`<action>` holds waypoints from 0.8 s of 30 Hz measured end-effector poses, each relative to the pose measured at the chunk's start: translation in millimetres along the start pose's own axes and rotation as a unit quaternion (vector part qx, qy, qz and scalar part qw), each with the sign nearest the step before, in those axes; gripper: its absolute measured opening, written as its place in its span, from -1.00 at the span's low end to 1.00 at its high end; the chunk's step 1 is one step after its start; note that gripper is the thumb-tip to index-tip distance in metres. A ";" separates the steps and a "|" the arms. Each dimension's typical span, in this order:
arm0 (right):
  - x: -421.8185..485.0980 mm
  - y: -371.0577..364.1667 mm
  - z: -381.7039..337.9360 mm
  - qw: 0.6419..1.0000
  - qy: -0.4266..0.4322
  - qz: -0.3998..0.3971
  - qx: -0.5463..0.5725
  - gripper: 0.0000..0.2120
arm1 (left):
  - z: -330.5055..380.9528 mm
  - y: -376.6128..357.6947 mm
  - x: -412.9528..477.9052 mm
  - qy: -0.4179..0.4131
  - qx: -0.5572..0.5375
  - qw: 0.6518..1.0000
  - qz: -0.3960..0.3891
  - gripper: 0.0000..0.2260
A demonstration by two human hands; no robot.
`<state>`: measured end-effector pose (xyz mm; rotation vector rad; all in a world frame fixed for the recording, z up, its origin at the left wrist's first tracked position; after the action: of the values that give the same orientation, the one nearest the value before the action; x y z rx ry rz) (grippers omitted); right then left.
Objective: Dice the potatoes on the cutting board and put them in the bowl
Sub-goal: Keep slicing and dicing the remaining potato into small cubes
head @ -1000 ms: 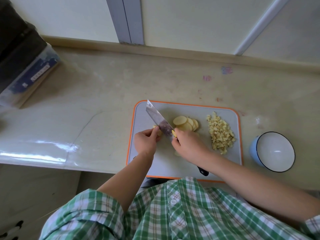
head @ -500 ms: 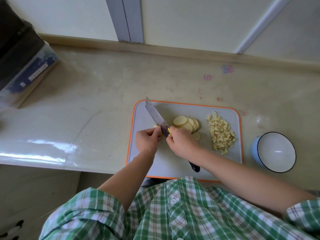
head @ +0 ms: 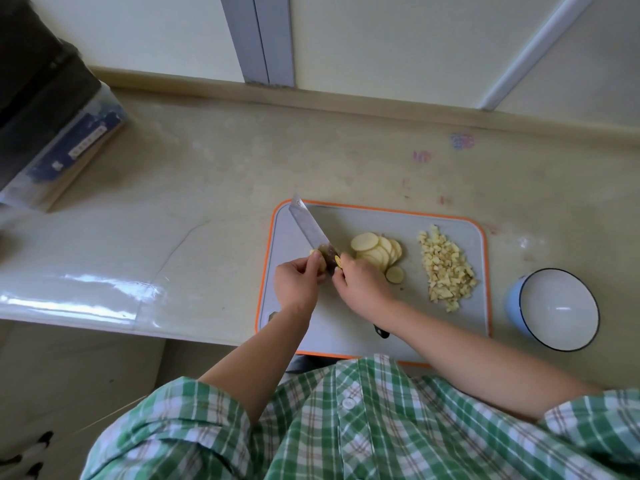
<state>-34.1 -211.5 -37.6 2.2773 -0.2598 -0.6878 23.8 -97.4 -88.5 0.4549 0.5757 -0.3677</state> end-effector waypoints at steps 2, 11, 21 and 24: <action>1.3 2.2 -1.2 1.000 0.001 -0.005 0.001 -0.84 | 0.4 -0.1 -0.3 -0.006 0.007 1.000 0.001 -0.69; -19.3 31.9 -7.4 1.000 0.015 0.014 -0.016 -0.83 | -1.3 1.2 -0.2 0.021 0.004 0.999 0.028 -0.68; -30.6 30.6 -8.6 1.000 0.012 -0.007 -0.024 -0.70 | -2.7 -0.1 -1.2 0.029 -0.001 0.999 0.039 -0.72; -32.7 31.3 -9.0 0.999 0.006 -0.007 -0.035 -0.76 | -1.6 -0.3 -1.3 0.023 0.017 0.999 0.044 -0.71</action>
<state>-56.0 -216.2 2.7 2.2172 -0.2115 -0.6785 21.9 -96.5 -89.0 0.5209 0.5923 -0.2838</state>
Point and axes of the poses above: each hand's wrist, its own x-axis towards the middle knuckle, its own y-axis out of the back of the hand, z = x × y, the point moved 8 cm from there along x, towards the middle knuckle, and after that the axes turned 9 degrees about x, right-handed, at the moved point
